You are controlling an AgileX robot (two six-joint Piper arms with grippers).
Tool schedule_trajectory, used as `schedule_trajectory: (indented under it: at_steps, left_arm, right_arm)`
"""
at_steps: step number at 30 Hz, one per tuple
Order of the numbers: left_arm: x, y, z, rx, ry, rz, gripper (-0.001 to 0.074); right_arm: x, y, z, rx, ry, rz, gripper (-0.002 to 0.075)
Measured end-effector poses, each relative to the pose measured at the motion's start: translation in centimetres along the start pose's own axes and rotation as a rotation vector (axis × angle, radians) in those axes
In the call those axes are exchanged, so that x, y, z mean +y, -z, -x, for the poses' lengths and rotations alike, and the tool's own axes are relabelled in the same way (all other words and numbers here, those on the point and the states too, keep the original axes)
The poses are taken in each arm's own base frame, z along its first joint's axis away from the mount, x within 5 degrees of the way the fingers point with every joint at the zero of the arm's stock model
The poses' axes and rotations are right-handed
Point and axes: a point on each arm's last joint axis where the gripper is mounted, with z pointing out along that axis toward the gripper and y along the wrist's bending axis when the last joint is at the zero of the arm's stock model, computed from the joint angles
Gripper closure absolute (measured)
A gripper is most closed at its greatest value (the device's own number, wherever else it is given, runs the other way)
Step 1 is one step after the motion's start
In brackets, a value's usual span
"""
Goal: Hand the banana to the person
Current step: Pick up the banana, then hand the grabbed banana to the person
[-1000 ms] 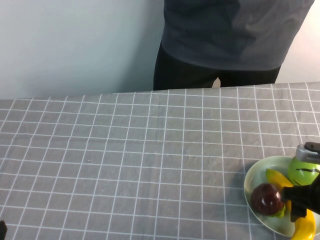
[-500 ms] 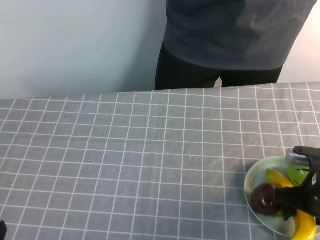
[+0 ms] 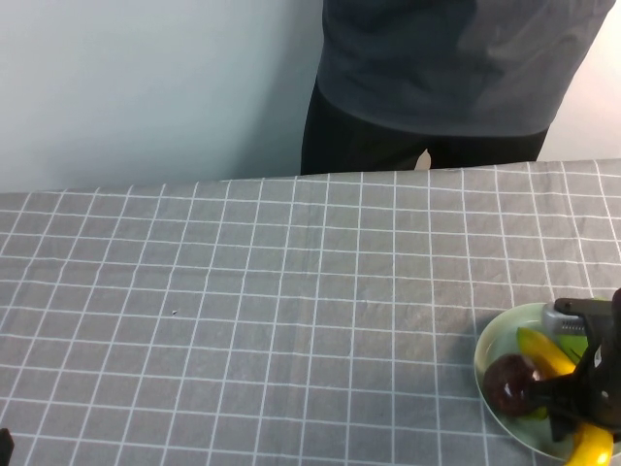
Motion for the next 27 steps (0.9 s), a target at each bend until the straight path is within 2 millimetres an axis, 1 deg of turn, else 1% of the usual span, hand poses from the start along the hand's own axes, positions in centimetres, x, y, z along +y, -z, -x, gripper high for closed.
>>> schedule_trajectory:
  at_steps: [1,2,3,4,7,8,9,10,11,12,13,16,18,21,23,24,27]
  left_arm:
    - [0.0,0.0,0.0,0.000,0.000,0.000,0.0739]
    - [0.0,0.0,0.0,0.000,0.000,0.000,0.0739]
    - [0.0,0.0,0.0,0.000,0.000,0.000,0.0739]
    - [0.0,0.0,0.0,0.000,0.000,0.000,0.0739]
    - [0.0,0.0,0.0,0.000,0.000,0.000,0.0739]
    - [0.0,0.0,0.0,0.000,0.000,0.000,0.0739]
    - [0.0,0.0,0.0,0.000,0.000,0.000,0.0739]
    - [0.0,0.0,0.0,0.000,0.000,0.000,0.0739]
    - [0.0,0.0,0.0,0.000,0.000,0.000,0.0739]
    - [0.0,0.0,0.0,0.000,0.000,0.000,0.0739]
    - [0.0,0.0,0.0,0.000,0.000,0.000,0.0739]
    - [0.0,0.0,0.0,0.000,0.000,0.000,0.0739]
    - [0.0,0.0,0.0,0.000,0.000,0.000,0.0739]
    - [0.0,0.0,0.0,0.000,0.000,0.000,0.0739]
    - [0.0,0.0,0.0,0.000,0.000,0.000,0.0739]
    - [0.0,0.0,0.0,0.000,0.000,0.000,0.0739]
    - [0.0,0.0,0.0,0.000,0.000,0.000,0.0739]
  right_arm:
    - [0.0,0.0,0.0,-0.005,0.002,0.002,0.0340]
    - [0.0,0.0,0.1,-0.010,0.004,0.004,0.0531]
    - [0.1,0.0,0.2,-0.015,0.004,0.006,0.0438]
    - [0.1,0.0,0.2,-0.017,0.006,0.007,0.0463]
    - [0.0,0.0,0.1,-0.013,0.009,0.004,0.0462]
    - [-0.1,0.4,0.2,0.016,0.039,-0.023,0.0732]
    - [0.0,0.4,0.0,-0.005,0.014,-0.002,0.0462]
    - [-0.1,0.9,-0.1,-0.004,0.017,-0.005,0.0463]
    - [-0.2,1.5,-0.2,-0.009,0.019,-0.005,0.0732]
    - [-0.3,2.3,-0.4,-0.018,0.016,-0.003,0.0463]
    - [-0.3,3.0,-0.5,-0.031,0.014,-0.001,0.0463]
    - [-0.6,6.2,-1.1,-0.096,0.000,0.024,0.0463]
    - [-0.9,8.8,-1.6,-0.183,-0.007,0.058,0.0463]
    - [-1.2,12.8,-2.2,-0.388,-0.009,0.142,0.0463]
    - [-1.2,15.0,-2.2,-0.546,0.014,0.195,0.0463]
    - [-1.2,15.9,-2.1,-0.628,0.030,0.223,0.0463]
    - [-0.8,17.6,-1.5,-0.814,0.071,0.285,0.0463]
